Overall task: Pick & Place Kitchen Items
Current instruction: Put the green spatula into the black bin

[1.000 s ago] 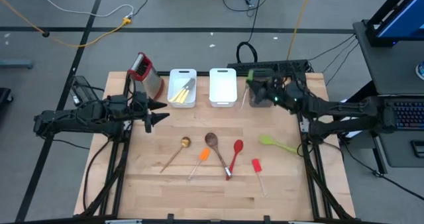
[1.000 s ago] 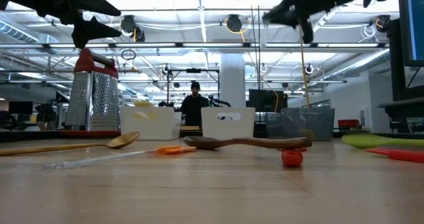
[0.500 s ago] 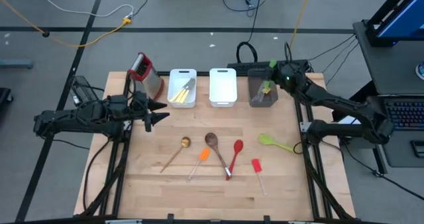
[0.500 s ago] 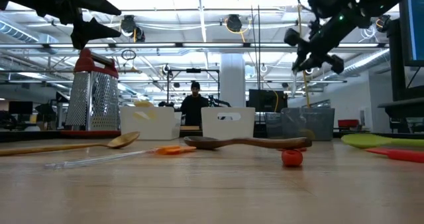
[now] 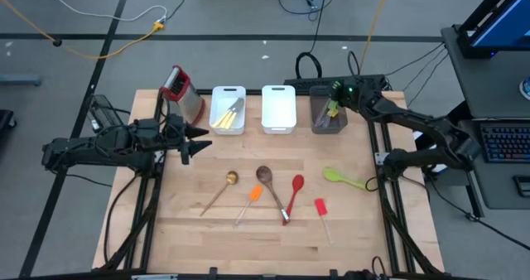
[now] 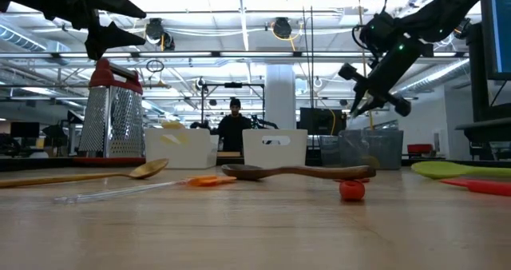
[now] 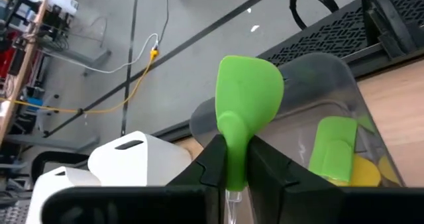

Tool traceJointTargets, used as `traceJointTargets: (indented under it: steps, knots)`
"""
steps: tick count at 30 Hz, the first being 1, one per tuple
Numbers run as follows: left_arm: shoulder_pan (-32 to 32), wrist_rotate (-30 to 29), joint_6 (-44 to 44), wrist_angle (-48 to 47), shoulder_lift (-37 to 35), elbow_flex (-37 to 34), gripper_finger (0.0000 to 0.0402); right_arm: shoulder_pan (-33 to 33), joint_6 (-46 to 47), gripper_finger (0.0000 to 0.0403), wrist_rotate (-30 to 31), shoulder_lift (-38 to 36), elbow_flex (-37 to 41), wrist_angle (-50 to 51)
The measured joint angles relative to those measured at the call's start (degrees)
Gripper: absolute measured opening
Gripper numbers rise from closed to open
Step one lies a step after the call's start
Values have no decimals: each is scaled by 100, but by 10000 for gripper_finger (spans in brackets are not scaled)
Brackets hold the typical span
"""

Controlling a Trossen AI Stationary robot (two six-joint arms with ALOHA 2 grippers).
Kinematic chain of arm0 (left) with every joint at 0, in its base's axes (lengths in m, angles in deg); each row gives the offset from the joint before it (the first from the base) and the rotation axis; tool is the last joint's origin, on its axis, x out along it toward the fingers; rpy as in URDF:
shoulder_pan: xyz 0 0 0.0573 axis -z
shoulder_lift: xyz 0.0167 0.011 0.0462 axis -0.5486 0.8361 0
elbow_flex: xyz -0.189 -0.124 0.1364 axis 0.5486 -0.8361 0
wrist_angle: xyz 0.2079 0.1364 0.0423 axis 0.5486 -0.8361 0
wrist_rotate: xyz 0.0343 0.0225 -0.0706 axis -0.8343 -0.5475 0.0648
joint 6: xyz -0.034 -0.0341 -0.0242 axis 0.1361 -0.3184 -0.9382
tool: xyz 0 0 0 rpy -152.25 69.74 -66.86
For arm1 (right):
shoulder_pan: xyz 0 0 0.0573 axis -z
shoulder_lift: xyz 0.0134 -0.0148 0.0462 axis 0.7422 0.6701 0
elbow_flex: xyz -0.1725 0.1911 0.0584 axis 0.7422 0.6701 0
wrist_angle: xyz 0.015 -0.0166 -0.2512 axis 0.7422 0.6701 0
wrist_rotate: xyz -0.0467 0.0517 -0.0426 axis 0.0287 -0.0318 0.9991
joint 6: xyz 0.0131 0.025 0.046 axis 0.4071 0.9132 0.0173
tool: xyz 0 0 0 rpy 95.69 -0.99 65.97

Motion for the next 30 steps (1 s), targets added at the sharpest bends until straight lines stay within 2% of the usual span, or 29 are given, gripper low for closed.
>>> traceJointTargets:
  steps: [18,30]
  knots:
    - [0,4,20,-2,0,0,269,0,597,50,-141,160,-2,198]
    - [0,2,61,-2,0,0,269,0,682,121,-141,160,-2,198]
